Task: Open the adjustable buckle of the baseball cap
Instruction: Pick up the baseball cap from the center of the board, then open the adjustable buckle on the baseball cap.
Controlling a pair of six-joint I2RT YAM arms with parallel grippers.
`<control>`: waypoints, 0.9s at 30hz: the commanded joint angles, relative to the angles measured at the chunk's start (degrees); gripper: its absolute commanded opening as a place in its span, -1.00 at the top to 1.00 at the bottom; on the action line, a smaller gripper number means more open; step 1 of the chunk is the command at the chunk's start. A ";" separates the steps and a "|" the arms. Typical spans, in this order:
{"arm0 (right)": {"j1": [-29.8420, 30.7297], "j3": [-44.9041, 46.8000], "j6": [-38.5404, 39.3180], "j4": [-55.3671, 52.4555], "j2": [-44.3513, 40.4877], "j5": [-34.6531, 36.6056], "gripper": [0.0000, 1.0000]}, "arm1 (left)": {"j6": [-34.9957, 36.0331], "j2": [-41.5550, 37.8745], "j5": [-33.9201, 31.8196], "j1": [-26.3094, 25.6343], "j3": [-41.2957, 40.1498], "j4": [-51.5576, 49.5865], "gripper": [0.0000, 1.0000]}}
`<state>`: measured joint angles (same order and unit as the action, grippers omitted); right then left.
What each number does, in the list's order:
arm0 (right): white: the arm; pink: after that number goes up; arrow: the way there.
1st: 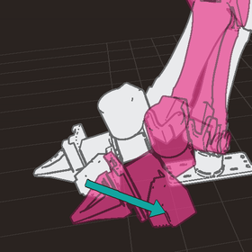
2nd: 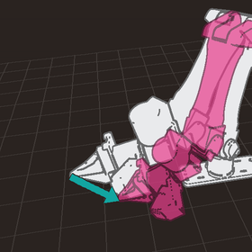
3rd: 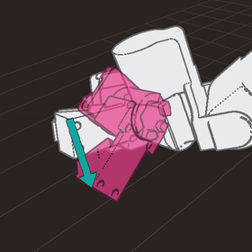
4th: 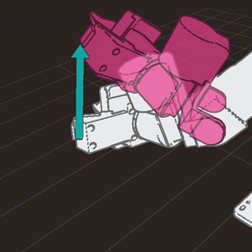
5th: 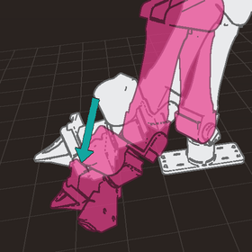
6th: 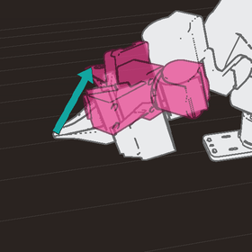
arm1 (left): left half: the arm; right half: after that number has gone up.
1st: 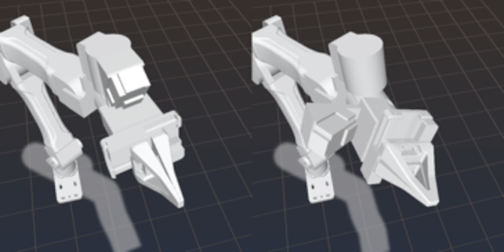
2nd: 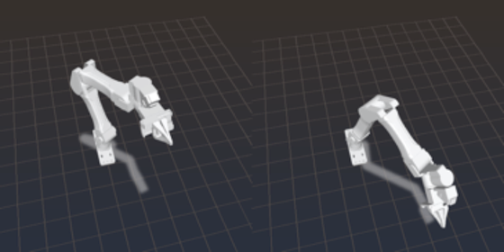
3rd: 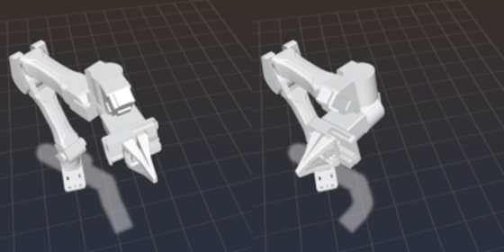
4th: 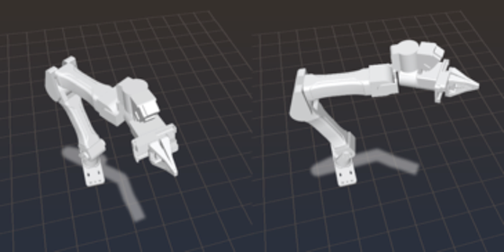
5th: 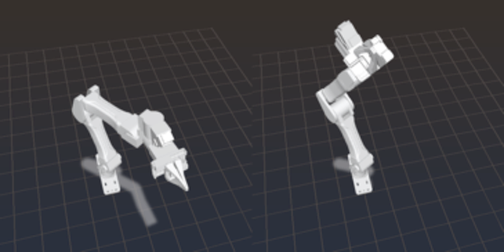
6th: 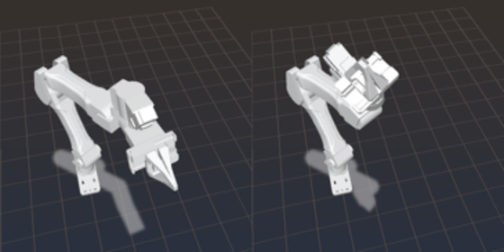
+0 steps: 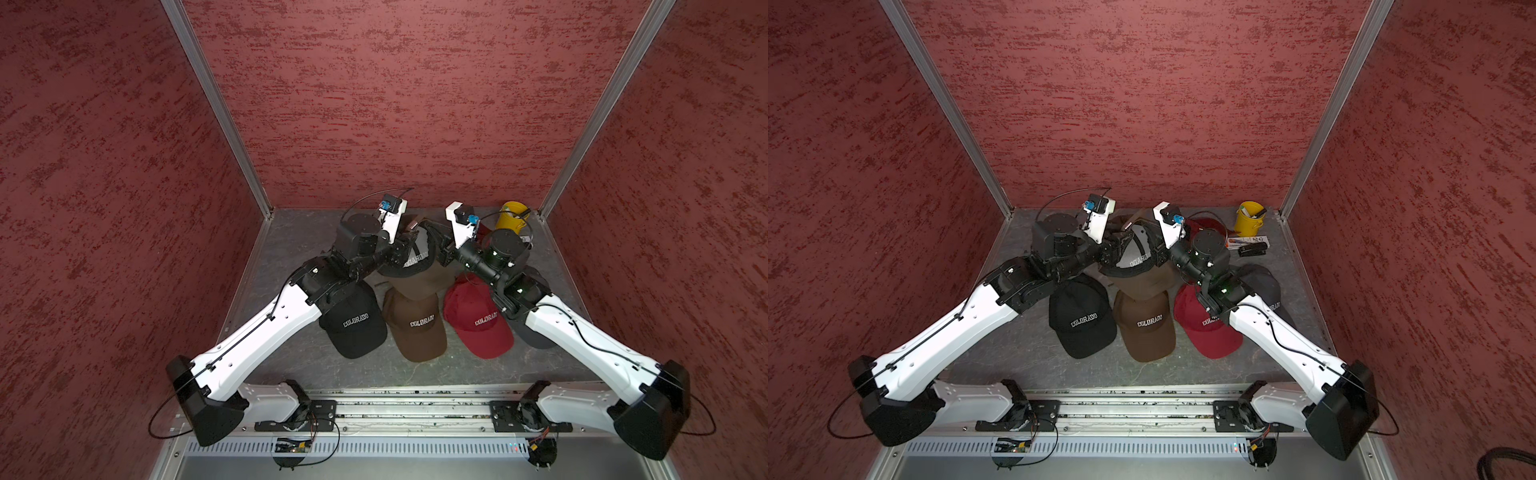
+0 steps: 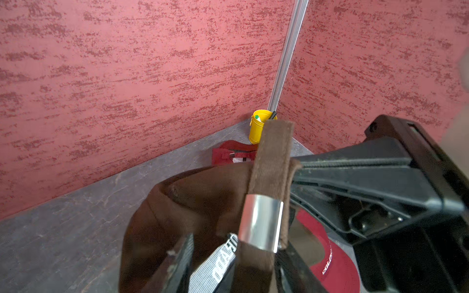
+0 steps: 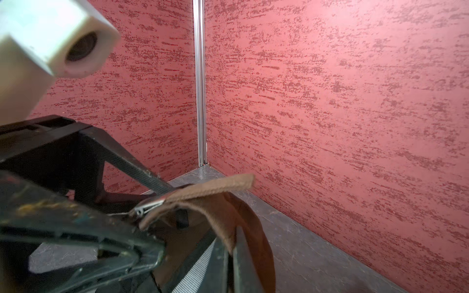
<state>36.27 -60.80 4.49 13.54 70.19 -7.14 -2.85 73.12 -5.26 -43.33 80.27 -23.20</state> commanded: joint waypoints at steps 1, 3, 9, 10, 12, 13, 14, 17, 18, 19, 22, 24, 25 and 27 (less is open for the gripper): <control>0.29 0.23 -0.27 2.82 -1.55 1.86 1.00 | -0.45 -2.73 5.36 1.23 -0.68 -0.22 -0.35; 0.29 0.24 -0.19 2.86 -1.55 1.90 1.00 | -0.46 -3.56 7.34 1.86 -0.91 -0.35 -0.46; 0.29 0.06 0.24 1.89 -1.29 1.42 1.00 | -0.97 -2.72 13.11 3.21 1.70 0.42 -0.56; 0.29 0.14 0.42 1.69 -1.37 1.33 1.00 | -1.25 -1.90 13.70 3.32 2.85 0.52 -0.56; 0.38 0.23 0.82 1.30 -1.46 1.29 1.00 | -2.01 -0.04 14.37 3.51 5.41 0.36 -0.56; 0.38 0.32 0.94 1.14 -1.55 1.25 1.00 | -2.53 1.15 14.58 3.69 7.04 0.03 -0.56; 0.44 0.41 1.02 1.07 -1.63 1.25 1.00 | -2.88 2.13 14.84 3.78 8.42 -0.22 -0.56; 0.71 0.54 1.03 1.00 -1.65 1.12 1.00 | -3.75 5.85 15.30 4.37 13.26 -1.99 -0.56; 0.79 0.68 1.10 1.00 -1.64 1.07 1.00 | -3.93 7.09 15.74 4.56 14.86 -2.76 -0.55; 0.95 0.59 1.04 0.96 -1.56 1.14 1.00 | -4.11 8.19 15.96 4.74 16.36 -3.58 -0.56; 1.49 0.50 1.30 1.01 -1.47 1.49 1.00 | -4.29 11.44 17.02 5.23 20.21 -6.44 -0.55; 1.83 0.33 1.54 0.83 -1.39 1.82 1.00 | -4.38 13.17 17.67 5.40 21.96 -8.08 -0.55; 2.00 0.16 1.72 0.60 -1.25 1.94 1.00 | -4.64 13.91 18.06 5.60 22.42 -8.47 -0.55; 2.22 -0.01 1.97 0.33 -1.03 2.43 1.00 | -4.97 14.74 19.07 5.92 22.81 -8.77 -0.52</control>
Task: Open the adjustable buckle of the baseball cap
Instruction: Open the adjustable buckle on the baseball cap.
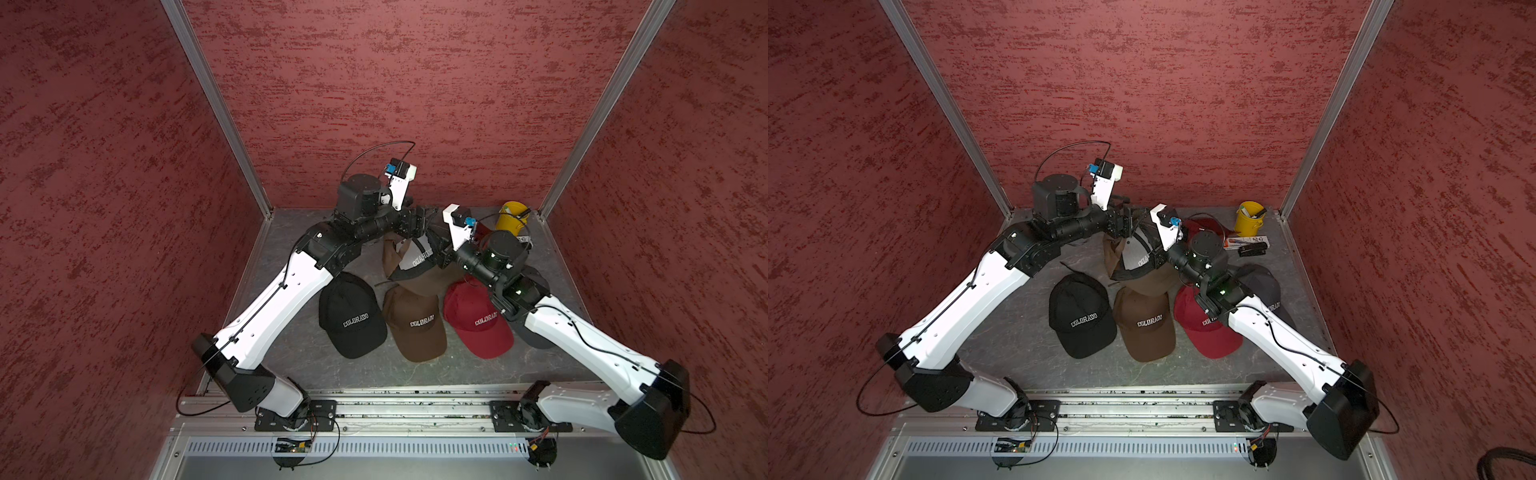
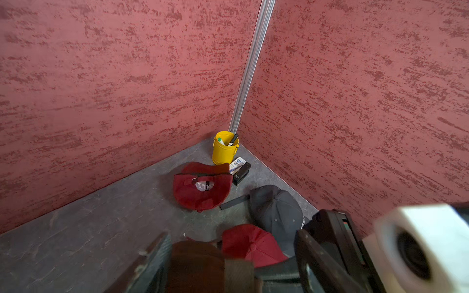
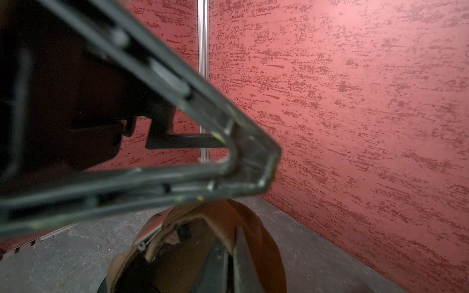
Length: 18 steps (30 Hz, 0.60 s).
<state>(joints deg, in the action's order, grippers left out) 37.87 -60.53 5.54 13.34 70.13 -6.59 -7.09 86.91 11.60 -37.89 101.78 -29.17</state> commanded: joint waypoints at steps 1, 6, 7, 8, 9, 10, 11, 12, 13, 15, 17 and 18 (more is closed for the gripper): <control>0.77 -0.36 1.09 0.37 -0.83 2.06 1.00 | -0.97 1.29 2.60 0.68 1.38 -2.87 -0.51; 1.16 -0.73 1.49 -0.23 -0.44 3.34 1.00 | -1.26 1.83 4.56 1.59 1.35 -3.61 -0.22; 1.14 -0.81 1.49 -0.42 -0.35 3.57 1.00 | -1.08 1.69 4.66 1.74 1.20 -3.62 -0.10; 1.11 -0.90 1.44 -0.44 -0.30 3.82 1.00 | -0.85 1.27 4.58 1.90 0.95 -3.53 0.06; 1.16 -0.90 1.42 -0.51 -0.17 4.07 1.00 | -0.74 0.87 4.64 2.11 0.59 -3.31 0.23; 1.16 -0.99 1.40 -0.44 -0.10 4.17 1.00 | -0.70 0.53 4.67 2.35 0.34 -3.10 0.37; 1.15 -0.99 1.40 -0.59 -0.06 4.30 1.00 | -0.72 0.06 4.59 2.59 0.02 -2.84 0.49; 1.16 -1.12 1.32 -0.60 0.09 4.55 1.00 | -0.71 -0.51 4.61 2.81 -0.47 -2.38 0.59; 1.16 -1.17 1.23 -0.60 0.16 4.66 1.00 | -0.76 -1.01 4.58 2.97 -0.94 -1.90 0.67; 1.16 -1.39 1.01 -0.67 0.51 4.91 1.00 | -0.89 -2.16 4.49 3.17 -2.22 -0.63 0.85; 1.16 -1.60 0.79 -0.90 0.79 5.25 1.00 | -0.84 -3.08 4.25 3.33 -3.10 0.19 1.00; 1.16 -1.74 0.66 -0.94 0.95 5.50 1.00 | -0.87 -3.41 4.08 3.39 -3.45 0.38 1.00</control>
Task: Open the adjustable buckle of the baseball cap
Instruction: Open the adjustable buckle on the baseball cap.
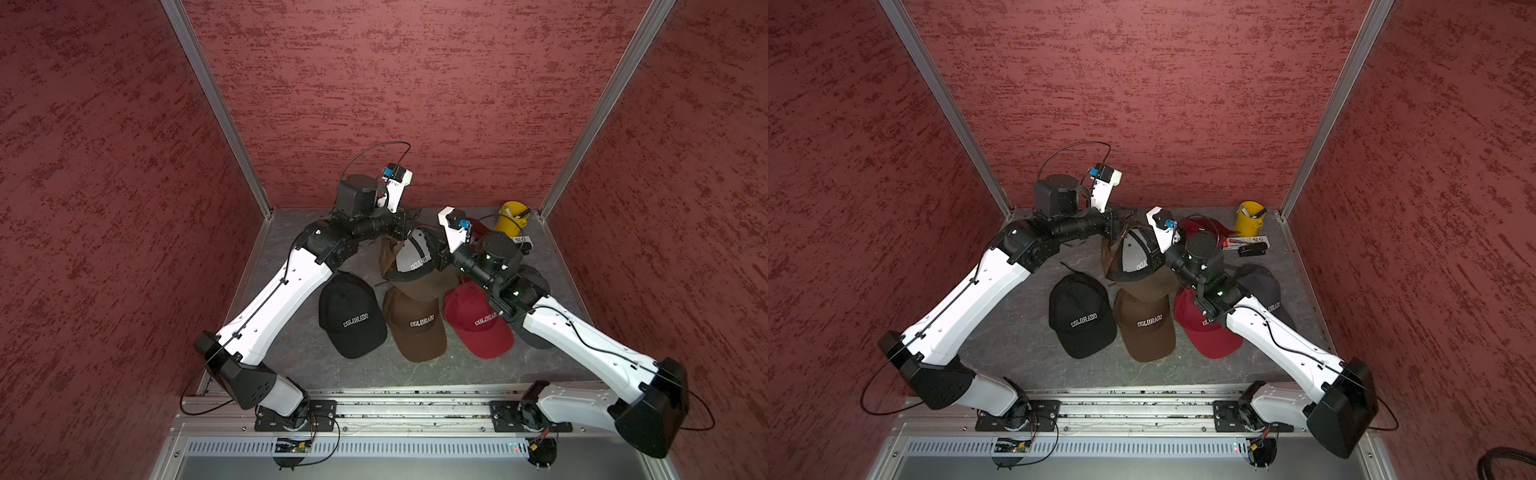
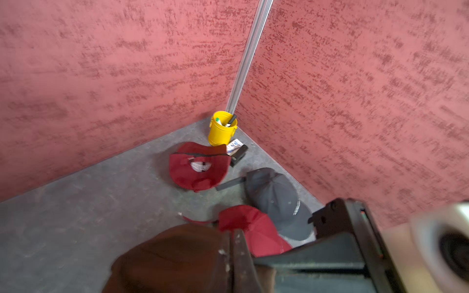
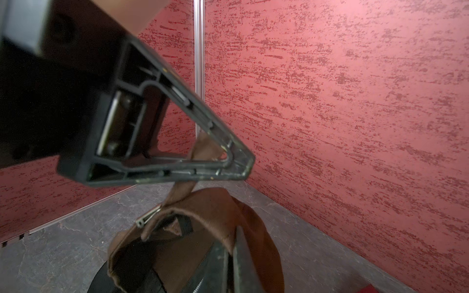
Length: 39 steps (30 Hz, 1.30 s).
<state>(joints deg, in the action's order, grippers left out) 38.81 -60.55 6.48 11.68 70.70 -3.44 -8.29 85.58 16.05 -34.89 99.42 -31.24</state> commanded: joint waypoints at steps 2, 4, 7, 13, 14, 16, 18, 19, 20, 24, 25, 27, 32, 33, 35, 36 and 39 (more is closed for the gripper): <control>0.22 -1.84 -0.66 0.84 0.39 2.92 1.00 | 0.50 -2.56 -0.49 0.49 -1.57 2.50 1.00; 0.22 -1.92 -0.90 0.89 0.47 3.54 1.00 | 0.49 -3.09 -0.91 0.61 -2.17 2.42 1.00; 0.21 -2.44 -1.59 0.32 0.82 5.35 1.00 | 0.64 -4.21 -2.00 0.88 -3.50 2.42 1.00; 0.20 -3.03 -4.12 -0.16 0.66 9.69 1.00 | 1.08 -7.63 -4.82 2.01 -7.09 2.66 1.00; 0.21 -3.23 -4.49 -0.17 0.68 10.05 1.00 | 1.07 -8.38 -5.26 2.19 -7.78 2.93 1.00; 0.22 -3.72 -5.20 -0.47 0.99 10.47 1.00 | 1.07 -9.38 -5.71 2.53 -9.26 3.41 1.00; 0.21 -4.08 -5.96 -0.74 1.51 10.99 1.00 | 1.05 -10.00 -5.97 2.80 -10.35 3.78 1.00; 0.21 -4.28 -6.41 -0.89 1.78 11.22 1.00 | 1.08 -10.22 -6.16 2.89 -10.51 3.82 1.00; 0.22 -4.56 -6.86 -1.13 2.08 11.36 1.00 | 0.96 -10.26 -6.40 2.95 -10.64 3.82 1.00; 0.22 -6.51 -10.11 -2.14 3.64 11.61 1.00 | 0.83 -9.89 -8.09 3.29 -11.17 3.95 0.91; 0.22 -7.11 -10.62 -2.52 4.18 11.84 1.00 | 0.57 -9.63 -8.75 3.51 -11.17 3.71 0.83; 0.22 -8.05 -12.09 -2.99 4.88 12.49 1.00 | -0.18 -9.22 -9.60 4.04 -11.15 3.17 0.75; 0.22 -9.23 -14.50 -3.65 5.46 14.67 1.00 | -1.33 -9.80 -10.45 5.18 -12.74 2.92 0.58; 0.22 -9.32 -14.59 -3.76 5.49 14.85 1.00 | -1.45 -10.13 -10.47 5.27 -13.22 3.14 0.57; 0.22 -9.54 -14.81 -3.66 5.42 14.71 1.00 | -1.75 -10.92 -10.44 5.36 -14.26 4.00 0.33; 0.21 -9.65 -14.75 -3.66 5.44 14.46 1.00 | -1.58 -11.32 -10.18 5.36 -14.82 4.56 0.12; 0.22 -10.10 -14.61 -3.72 5.69 14.05 1.00 | -0.87 -13.53 -8.70 5.19 -17.55 8.23 -0.13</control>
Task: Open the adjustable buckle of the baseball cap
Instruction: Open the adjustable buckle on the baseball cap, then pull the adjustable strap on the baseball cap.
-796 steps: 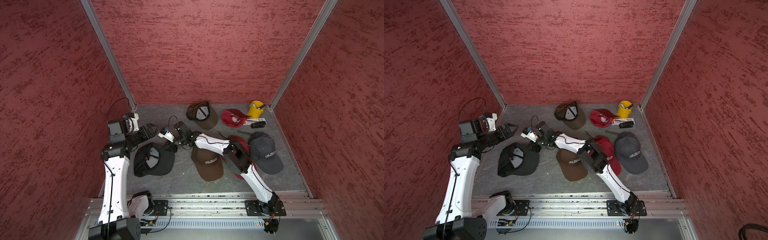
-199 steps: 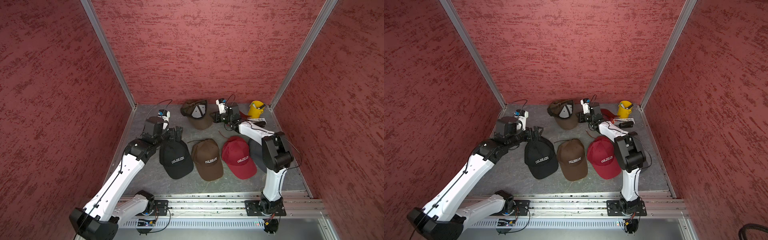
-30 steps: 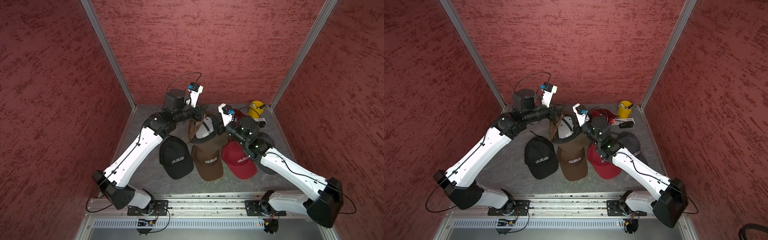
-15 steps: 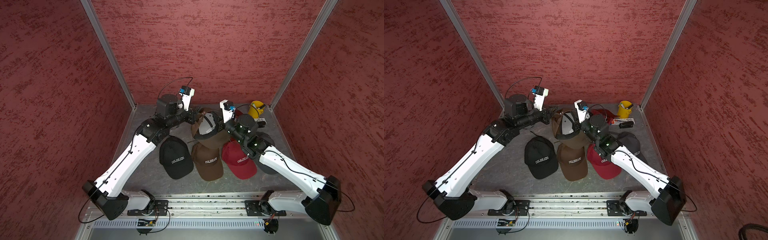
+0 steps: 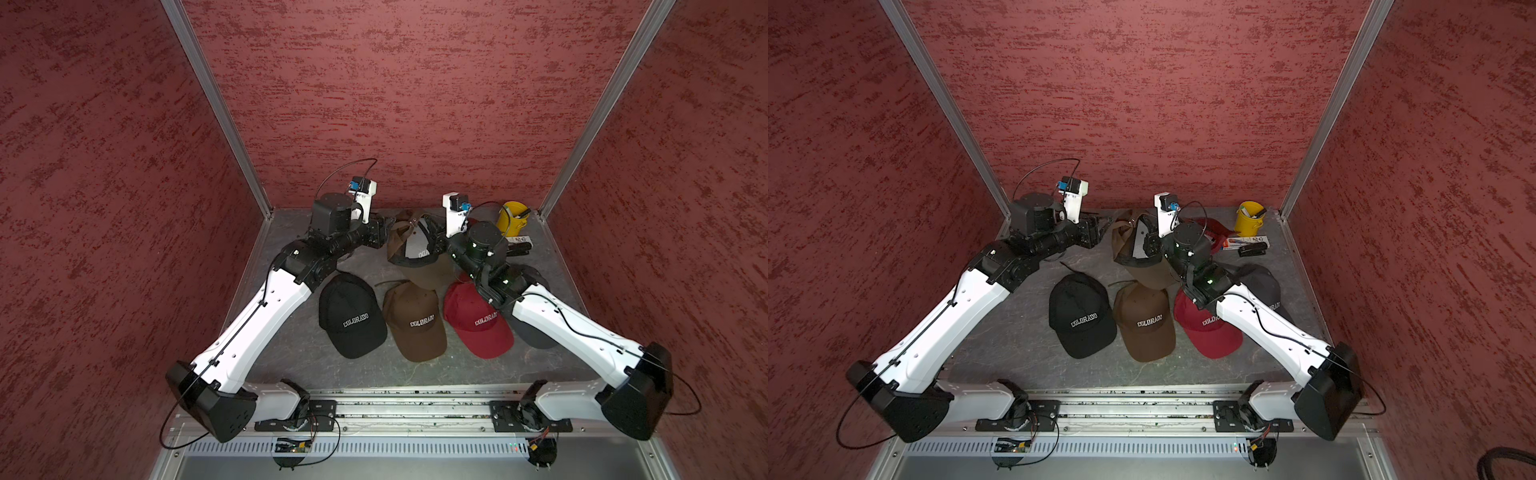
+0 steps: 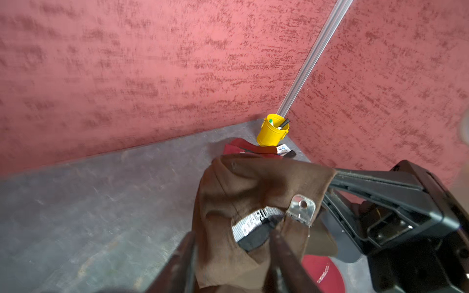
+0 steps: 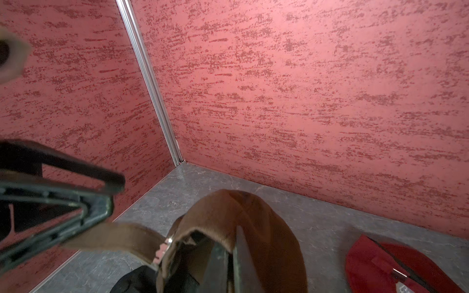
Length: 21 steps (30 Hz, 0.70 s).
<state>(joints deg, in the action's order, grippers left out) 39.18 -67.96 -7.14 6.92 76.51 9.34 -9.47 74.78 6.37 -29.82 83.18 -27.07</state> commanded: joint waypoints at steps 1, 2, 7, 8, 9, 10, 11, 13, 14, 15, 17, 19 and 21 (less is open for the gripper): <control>-0.16 -3.02 -1.01 0.93 -0.05 1.18 1.00 | 0.55 -3.62 0.88 -0.03 -2.56 5.40 -0.20; -0.16 -3.32 -0.96 0.67 0.05 0.99 1.00 | 0.76 -4.57 0.54 -0.04 -3.72 6.63 -0.29; -0.16 -5.13 -1.07 -1.02 0.67 0.03 1.00 | 1.72 -9.00 -1.85 -0.23 -8.91 10.53 -0.44; -0.16 -5.30 -1.17 -1.22 0.80 -0.30 1.00 | 1.70 -9.94 -2.48 -0.32 -10.07 11.41 -0.46; -0.20 -5.51 -1.20 -1.38 0.91 -0.63 1.00 | 1.65 -11.07 -2.99 -0.32 -11.44 12.78 -0.49; -0.16 -5.81 -1.30 -1.66 1.13 -1.01 1.00 | 1.70 -12.16 -3.25 -0.32 -12.86 14.08 -0.52; -0.16 -6.02 -1.39 -1.89 1.34 -1.34 1.00 | 1.68 -12.97 -3.37 -0.32 -13.87 15.03 -0.54; -0.31 -6.75 -1.70 -2.63 1.87 -1.98 1.00 | 2.03 -14.40 -3.30 -0.48 -15.60 16.37 -0.56; -0.29 -7.12 -1.87 -2.89 2.17 -2.46 1.00 | 2.23 -14.77 -3.41 -0.60 -16.20 16.59 -0.57; -0.25 -7.50 -1.92 -3.27 2.47 -2.88 1.00 | 2.49 -15.15 -3.47 -0.80 -16.69 16.60 -0.57; -0.25 -8.30 -2.42 -4.03 3.09 -3.46 1.00 | 3.50 -15.94 -3.62 -1.30 -17.52 16.80 -0.58; -0.26 -8.81 -2.59 -4.32 3.47 -4.17 1.00 | 5.51 -16.59 -3.28 -2.21 -18.45 17.69 -0.58; -0.29 -8.78 -2.70 -4.02 3.55 -4.82 1.00 | 7.61 -16.07 -2.46 -3.45 -18.42 17.63 -0.58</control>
<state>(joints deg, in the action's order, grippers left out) 39.16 -74.63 -8.88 2.87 80.18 6.52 -5.52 59.05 3.38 -32.03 65.17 -11.99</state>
